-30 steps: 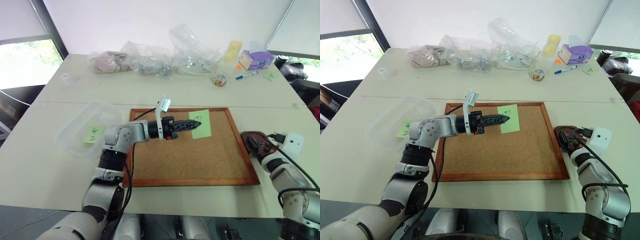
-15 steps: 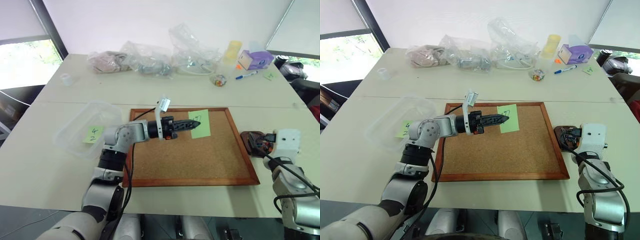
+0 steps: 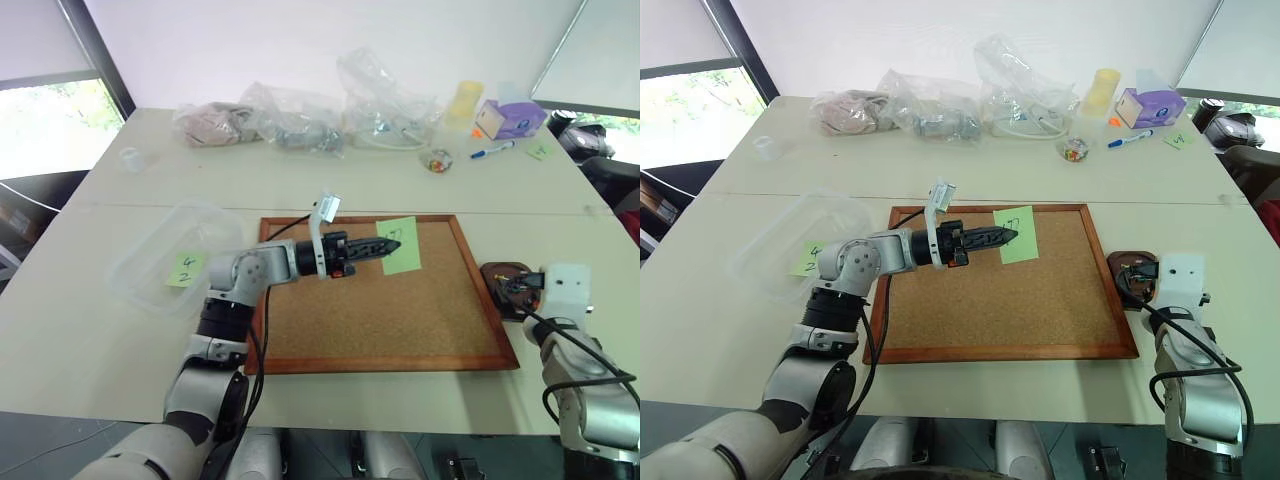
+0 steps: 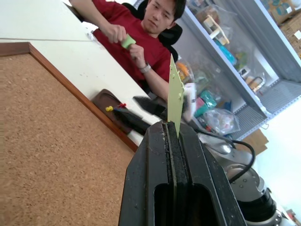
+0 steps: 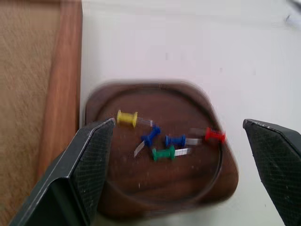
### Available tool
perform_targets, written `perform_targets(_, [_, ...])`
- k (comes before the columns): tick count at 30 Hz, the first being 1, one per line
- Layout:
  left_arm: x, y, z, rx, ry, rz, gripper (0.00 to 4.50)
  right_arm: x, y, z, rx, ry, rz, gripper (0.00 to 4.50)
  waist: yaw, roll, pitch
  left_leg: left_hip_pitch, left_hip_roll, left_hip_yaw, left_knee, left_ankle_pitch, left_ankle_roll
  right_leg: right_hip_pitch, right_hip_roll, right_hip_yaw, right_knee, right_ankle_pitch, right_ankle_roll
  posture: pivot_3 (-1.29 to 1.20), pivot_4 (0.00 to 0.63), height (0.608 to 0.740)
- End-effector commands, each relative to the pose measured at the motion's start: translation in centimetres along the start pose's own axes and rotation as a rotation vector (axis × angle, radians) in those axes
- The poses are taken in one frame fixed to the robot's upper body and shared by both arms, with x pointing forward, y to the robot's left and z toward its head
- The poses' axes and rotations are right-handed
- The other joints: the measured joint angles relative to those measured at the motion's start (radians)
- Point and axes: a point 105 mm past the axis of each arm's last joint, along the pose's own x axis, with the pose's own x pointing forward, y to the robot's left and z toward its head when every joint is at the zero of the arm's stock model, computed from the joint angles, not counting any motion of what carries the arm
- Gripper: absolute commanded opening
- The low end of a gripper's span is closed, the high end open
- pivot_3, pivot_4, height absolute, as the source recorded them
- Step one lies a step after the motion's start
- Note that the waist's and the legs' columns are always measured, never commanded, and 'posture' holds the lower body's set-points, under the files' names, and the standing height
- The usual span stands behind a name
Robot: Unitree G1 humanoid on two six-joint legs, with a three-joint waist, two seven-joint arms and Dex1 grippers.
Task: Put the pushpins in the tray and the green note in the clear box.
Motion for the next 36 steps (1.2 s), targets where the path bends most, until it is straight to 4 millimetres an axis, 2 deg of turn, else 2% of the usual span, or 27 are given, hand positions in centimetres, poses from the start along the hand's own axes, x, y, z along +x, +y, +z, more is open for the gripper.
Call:
perform_targets(1, [-1.1,-0.8,4.2,0.132,-0.084,0.029,0.0,-1.4,0.0,6.2,-0.007,-0.284,-0.004,4.44,-0.001,0.0,0.0,0.0,0.0,0.0,0.0,0.0,0.0,0.0,0.0,0.0,0.0,0.0,0.0,0.0,0.15,0.738])
perform_targets(3, [-2.3,-1.3,6.4,0.19,-0.116,0.061,0.0,-2.4,1.5,8.4,-0.018,-0.379,0.077,4.44,-0.001,0.0,0.0,0.0,0.0,0.0,0.0,0.0,0.0,0.0,0.0,0.0,0.0,0.0,0.0,0.0,0.15,0.738])
perform_targets(6, [-4.4,-2.3,8.8,0.319,-0.104,0.121,0.0,-4.0,5.4,10.6,-0.075,-0.449,0.29,4.44,-0.008,0.0,0.001,0.0,0.0,0.0,0.0,0.0,0.0,-0.001,0.0,0.0,0.0,0.0,0.0,0.0,0.15,0.738])
perform_targets(7, [-5.3,-2.9,9.7,0.367,-0.094,0.142,0.0,-4.7,7.2,11.2,-0.103,-0.466,0.392,4.44,-0.007,0.0,0.001,0.0,0.0,0.0,-0.001,0.0,0.0,-0.001,0.001,0.0,0.0,0.0,0.0,0.0,0.15,0.738])
perform_targets(9, [-7.3,-3.7,11.5,0.436,-0.08,0.192,0.0,-6.1,10.3,12.1,-0.124,-0.481,0.573,4.44,-0.005,0.0,0.001,0.0,0.001,-0.001,-0.001,0.0,0.0,-0.001,0.001,0.0,0.0,0.0,0.0,0.0,0.15,0.738])
perform_targets(12, [-11.8,-3.2,13.3,0.46,-0.041,0.347,0.0,-8.3,14.6,12.0,-0.098,-0.445,0.846,4.44,-0.004,0.0,0.001,0.0,0.001,-0.001,-0.001,0.0,-0.001,-0.001,0.001,0.0,0.001,0.0,0.0,0.0,0.15,0.738])
perform_targets(14, [-15.7,-1.9,13.1,0.432,0.027,0.487,0.0,-10.1,17.3,11.0,-0.061,-0.375,1.036,4.44,-0.007,-0.001,0.001,0.0,0.001,-0.001,-0.001,0.0,-0.001,-0.001,0.001,0.0,0.001,0.0,0.0,0.0,0.15,0.738])
perform_targets(16, [-19.2,-1.1,12.5,0.405,0.091,0.591,0.0,-11.4,19.1,10.0,-0.047,-0.318,1.162,4.44,-0.006,-0.001,0.002,0.0,0.001,0.0,-0.002,0.0,-0.001,-0.002,0.001,-0.001,0.001,0.0,-0.001,0.0,0.15,0.738])
perform_targets(18, [-22.9,-0.4,11.3,0.37,0.163,0.687,0.0,-12.0,20.4,8.8,-0.033,-0.275,1.229,4.44,-0.004,-0.002,0.002,0.0,0.002,0.0,-0.002,0.0,-0.001,-0.002,0.001,-0.001,0.001,-0.001,-0.002,0.0,0.15,0.738])
perform_targets(20, [-25.4,0.2,10.4,0.355,0.207,0.757,0.0,-12.0,21.1,8.1,-0.03,-0.256,1.246,4.44,0.001,-0.005,0.004,0.0,0.002,0.001,-0.002,0.0,-0.001,-0.003,0.0,-0.001,0.001,-0.003,-0.005,0.0,0.15,0.738])
perform_targets(23, [-26.7,1.2,9.7,0.328,0.213,0.8,0.0,-11.7,21.8,8.0,-0.024,-0.26,1.247,4.44,0.021,-0.015,0.007,-0.001,0.004,0.0,0.001,0.0,-0.001,-0.002,-0.002,-0.003,0.001,-0.004,-0.006,0.0,0.15,0.738])
perform_targets(27, [-26.8,2.7,6.8,0.282,0.309,0.805,0.0,-11.4,22.5,7.8,-0.026,-0.265,1.257,4.44,0.024,-0.019,0.008,-0.003,0.005,0.001,0.004,-0.001,0.001,-0.001,-0.002,-0.003,0.001,-0.004,-0.007,0.0,0.15,0.738])
perform_targets(31, [-27.2,3.7,5.9,0.28,0.358,0.861,1.4,-11.1,22.3,8.0,-0.034,-0.271,1.245,4.5,0.023,-0.02,0.009,-0.004,0.006,0.002,0.006,-0.001,0.001,-0.002,-0.002,-0.003,0.001,-0.004,-0.007,0.0,0.15,0.738])
perform_targets(33, [-26.9,3.6,6.4,0.313,0.357,0.858,2.56,-10.8,22.0,8.0,-0.038,-0.27,1.229,4.5,0.022,-0.021,0.009,-0.004,0.007,0.002,0.007,-0.001,0.001,-0.002,0.0,-0.003,0.002,-0.004,-0.007,0.0,0.15,0.738])
perform_targets(34, [-26.7,3.6,6.7,0.328,0.354,0.858,2.83,-10.6,21.9,8.0,-0.039,-0.268,1.222,4.5,0.021,-0.02,0.009,-0.004,0.007,0.002,0.008,-0.001,0.001,-0.002,0.0,-0.003,0.003,-0.004,-0.007,0.0,0.15,0.738])
perform_targets(36, [-26.4,3.2,7.8,0.361,0.322,0.848,3.85,-10.4,21.5,7.9,-0.038,-0.264,1.205,4.5,0.021,-0.02,0.009,-0.004,0.007,0.002,0.008,-0.001,0.001,-0.002,0.0,-0.003,0.003,-0.004,-0.006,0.0,0.15,0.738])
